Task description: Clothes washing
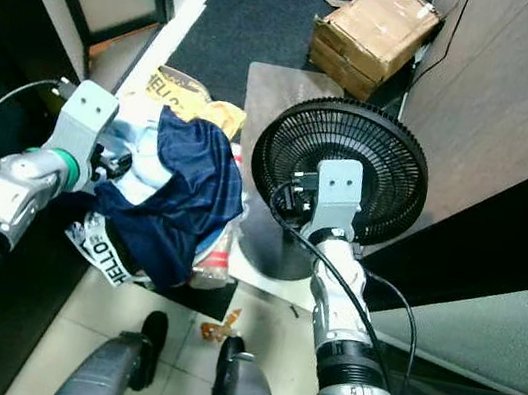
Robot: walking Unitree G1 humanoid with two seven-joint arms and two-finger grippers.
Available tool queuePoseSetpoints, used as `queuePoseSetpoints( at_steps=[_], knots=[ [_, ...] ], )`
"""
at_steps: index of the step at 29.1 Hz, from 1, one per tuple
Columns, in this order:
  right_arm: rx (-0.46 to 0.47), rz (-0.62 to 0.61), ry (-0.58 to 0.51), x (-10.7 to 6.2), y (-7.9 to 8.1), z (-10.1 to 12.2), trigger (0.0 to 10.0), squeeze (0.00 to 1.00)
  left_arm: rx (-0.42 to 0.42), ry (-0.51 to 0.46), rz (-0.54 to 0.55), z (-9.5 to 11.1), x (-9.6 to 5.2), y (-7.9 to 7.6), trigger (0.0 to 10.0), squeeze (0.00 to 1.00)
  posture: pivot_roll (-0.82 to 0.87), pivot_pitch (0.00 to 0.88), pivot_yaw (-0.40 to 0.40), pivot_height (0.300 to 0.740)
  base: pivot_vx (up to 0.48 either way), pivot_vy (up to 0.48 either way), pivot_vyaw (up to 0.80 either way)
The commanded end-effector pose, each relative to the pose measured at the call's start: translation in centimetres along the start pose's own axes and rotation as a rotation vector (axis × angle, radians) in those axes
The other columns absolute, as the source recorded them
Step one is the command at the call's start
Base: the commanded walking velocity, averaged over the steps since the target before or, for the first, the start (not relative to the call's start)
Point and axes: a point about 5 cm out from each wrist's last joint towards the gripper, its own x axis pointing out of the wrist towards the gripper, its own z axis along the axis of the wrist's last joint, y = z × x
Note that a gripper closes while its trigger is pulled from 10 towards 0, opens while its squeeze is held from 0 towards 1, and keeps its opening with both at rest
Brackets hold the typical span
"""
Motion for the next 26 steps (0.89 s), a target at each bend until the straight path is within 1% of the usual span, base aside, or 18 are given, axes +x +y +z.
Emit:
queuePoseSetpoints(
  at_steps=[1,2,4,9,10,11,12,13,14,16,17,18,19,21,22,24,25,26],
  knots=[
    [0.003,-0.008,0.037,-0.4,-0.2,-0.9,10.0,0.0,-0.012,0.049,-0.025,-1.6,0.0,-0.6,0.0,0.49,0.0,0.406,0.043,0.74,0.0,0.0,0.0],
    [0.004,-0.007,0.036,-0.4,-0.1,-0.9,10.0,0.0,-0.013,0.043,-0.022,-1.6,0.0,-0.6,0.0,0.0,0.0,0.405,0.043,0.74,0.0,0.0,0.0],
    [0.004,-0.007,0.036,-0.4,-0.1,-0.9,10.0,0.0,-0.013,0.043,-0.022,-1.6,0.0,-0.6,0.0,0.0,0.0,0.405,0.043,0.74,0.0,0.0,0.0],
    [0.006,-0.006,0.036,-0.3,0.0,-0.9,10.0,0.0,-0.015,-0.012,-0.014,-0.6,0.1,-0.4,0.0,0.0,0.0,0.401,0.04,0.74,0.0,0.0,0.0],
    [0.006,-0.006,0.036,-0.2,0.0,-0.9,10.0,0.0,-0.022,-0.035,0.014,-0.1,0.1,-0.1,4.0,0.0,0.0,0.401,0.04,0.74,0.0,0.0,0.0],
    [0.006,-0.006,0.036,-0.2,0.0,-0.9,10.0,0.0,-0.022,-0.035,0.014,-0.1,0.1,-0.1,4.0,0.0,0.0,0.401,0.04,0.74,0.0,0.0,0.0],
    [0.005,-0.006,0.035,-0.2,-0.1,-0.8,10.0,0.0,-0.024,-0.085,0.038,0.8,0.0,0.3,10.0,0.0,0.0,0.399,0.039,0.74,0.0,0.0,0.0],
    [0.005,-0.006,0.035,-0.2,-0.1,-0.8,10.0,0.0,-0.024,-0.085,0.038,0.8,0.0,0.3,10.0,0.0,0.0,0.399,0.039,0.74,0.0,0.0,0.0],
    [0.005,-0.007,0.032,-0.2,-0.1,-0.7,10.0,0.0,-0.054,-0.14,0.063,1.9,-0.1,0.7,10.0,0.0,0.0,0.397,0.038,0.74,0.0,0.0,0.0],
    [0.005,-0.007,0.032,-0.2,-0.1,-0.7,10.0,0.0,-0.054,-0.14,0.063,1.9,-0.1,0.7,10.0,0.0,0.0,0.397,0.038,0.74,0.0,0.0,0.0],
    [0.006,-0.007,0.028,-0.1,-0.1,-0.6,10.0,0.0,-0.072,-0.193,0.077,2.9,-0.3,1.0,10.0,1.0,0.0,0.393,0.038,0.74,0.0,0.0,0.0],
    [0.006,-0.007,0.028,-0.1,-0.1,-0.6,10.0,0.0,-0.072,-0.193,0.077,2.9,-0.3,1.0,10.0,1.0,0.0,0.393,0.038,0.74,0.0,0.0,0.0],
    [0.008,-0.005,0.021,0.0,-0.1,-0.4,10.0,0.0,-0.091,-0.245,0.081,4.2,-0.6,1.3,10.0,1.0,0.01,0.382,0.038,0.74,0.0,0.0,0.0],
    [0.008,-0.005,0.021,0.0,-0.1,-0.4,10.0,0.0,-0.091,-0.245,0.081,4.2,-0.6,1.3,10.0,1.0,0.01,0.382,0.038,0.74,0.0,0.0,0.0],
    [0.011,-0.003,0.014,0.2,0.0,-0.2,10.0,0.0,-0.1,-0.285,0.085,5.2,-0.9,1.4,10.0,1.0,0.01,0.377,0.038,0.74,0.0,0.0,0.0],
    [0.011,-0.003,0.014,0.2,0.0,-0.2,10.0,0.0,-0.1,-0.285,0.085,5.2,-0.9,1.4,10.0,1.0,0.01,0.377,0.038,0.74,0.0,0.0,0.0],
    [0.012,-0.002,0.009,0.3,0.0,0.0,10.0,0.0,-0.117,-0.333,0.064,6.3,-1.2,1.3,10.0,1.0,0.01,0.37,0.039,0.74,0.0,0.0,0.0],
    [0.012,-0.002,0.009,0.3,0.0,0.0,10.0,0.0,-0.117,-0.333,0.064,6.3,-1.2,1.3,10.0,1.0,0.01,0.37,0.039,0.74,0.0,0.0,0.0]
  ],
)
